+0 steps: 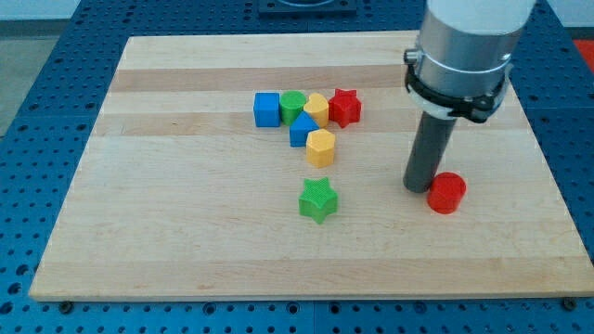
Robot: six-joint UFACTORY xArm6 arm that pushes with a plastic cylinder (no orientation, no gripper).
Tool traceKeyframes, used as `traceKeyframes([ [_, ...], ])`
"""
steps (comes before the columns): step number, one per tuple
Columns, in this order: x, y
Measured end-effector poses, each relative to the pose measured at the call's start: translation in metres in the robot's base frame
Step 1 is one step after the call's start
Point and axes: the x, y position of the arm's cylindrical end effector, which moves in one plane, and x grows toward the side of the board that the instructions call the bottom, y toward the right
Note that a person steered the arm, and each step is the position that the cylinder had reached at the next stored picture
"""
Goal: Move the red circle to the bottom right of the board
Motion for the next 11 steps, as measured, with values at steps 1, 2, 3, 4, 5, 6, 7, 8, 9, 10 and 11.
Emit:
traceKeyframes([
  [1,0.036,0.018],
  [2,0.066,0.036],
  [3,0.063,0.038],
  [4,0.026,0.025],
  [5,0.017,0.033],
  [6,0.024,0.046],
  [7,0.036,0.046],
  [8,0.041,0.046],
  [9,0.046,0.046],
  [10,0.053,0.045],
  [11,0.058,0.011],
])
